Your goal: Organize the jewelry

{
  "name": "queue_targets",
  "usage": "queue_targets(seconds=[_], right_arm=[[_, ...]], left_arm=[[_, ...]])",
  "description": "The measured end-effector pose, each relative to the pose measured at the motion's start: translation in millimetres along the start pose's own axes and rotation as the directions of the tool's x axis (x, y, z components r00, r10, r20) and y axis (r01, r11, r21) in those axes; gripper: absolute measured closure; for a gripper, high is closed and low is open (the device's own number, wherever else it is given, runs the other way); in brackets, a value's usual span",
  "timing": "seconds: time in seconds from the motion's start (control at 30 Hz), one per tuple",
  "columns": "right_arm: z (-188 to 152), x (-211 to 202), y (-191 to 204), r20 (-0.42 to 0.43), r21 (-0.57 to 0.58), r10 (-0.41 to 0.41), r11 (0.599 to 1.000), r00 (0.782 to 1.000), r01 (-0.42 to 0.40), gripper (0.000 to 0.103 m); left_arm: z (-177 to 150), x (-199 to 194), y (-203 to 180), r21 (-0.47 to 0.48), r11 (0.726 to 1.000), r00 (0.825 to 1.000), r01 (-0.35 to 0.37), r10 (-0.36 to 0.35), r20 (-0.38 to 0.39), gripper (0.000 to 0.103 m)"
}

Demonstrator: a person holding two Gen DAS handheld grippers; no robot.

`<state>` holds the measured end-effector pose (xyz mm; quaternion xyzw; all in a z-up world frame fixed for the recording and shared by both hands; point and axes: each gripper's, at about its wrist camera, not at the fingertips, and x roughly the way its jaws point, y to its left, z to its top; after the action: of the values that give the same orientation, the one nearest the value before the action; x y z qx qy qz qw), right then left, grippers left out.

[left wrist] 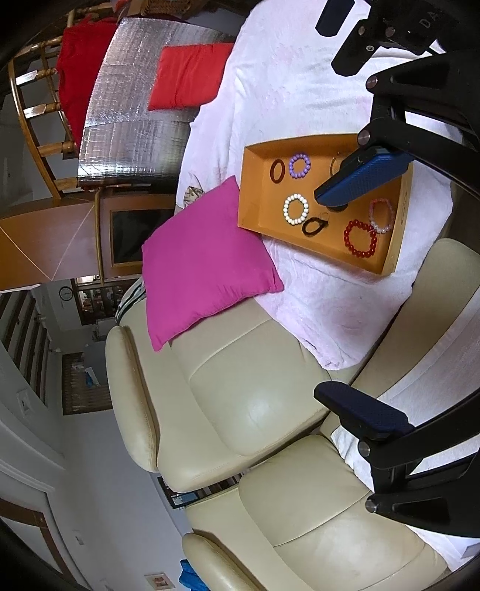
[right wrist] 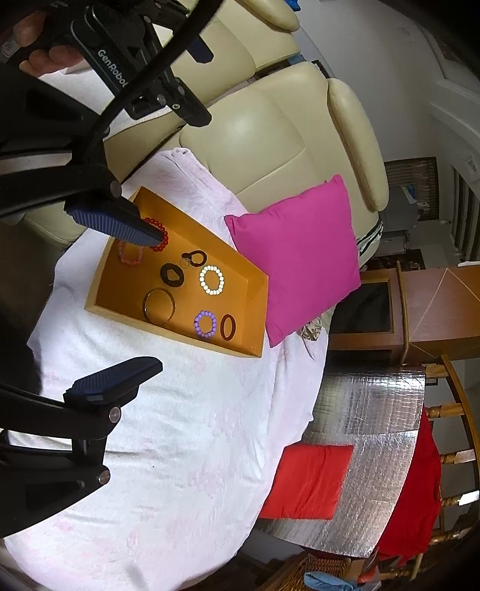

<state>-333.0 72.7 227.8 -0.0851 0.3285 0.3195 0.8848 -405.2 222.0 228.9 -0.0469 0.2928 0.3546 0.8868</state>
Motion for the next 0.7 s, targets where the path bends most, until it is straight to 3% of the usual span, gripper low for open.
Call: queue_targets(seconds=[0.5, 0.7], right_arm=[[14, 43, -15, -0.042, 0.016, 0.041, 0.999, 0.998, -0.041, 0.037], [17, 50, -32, -0.024, 0.050, 0.063, 0.997, 0.998, -0.061, 0.037]], left_arm=[[12, 21, -18, 0.028, 0.998, 0.998, -0.055, 0.056, -0.031, 0.007], [18, 27, -43, 0.081, 0.995, 0.998, -0.057, 0.060, -0.030, 0.007]])
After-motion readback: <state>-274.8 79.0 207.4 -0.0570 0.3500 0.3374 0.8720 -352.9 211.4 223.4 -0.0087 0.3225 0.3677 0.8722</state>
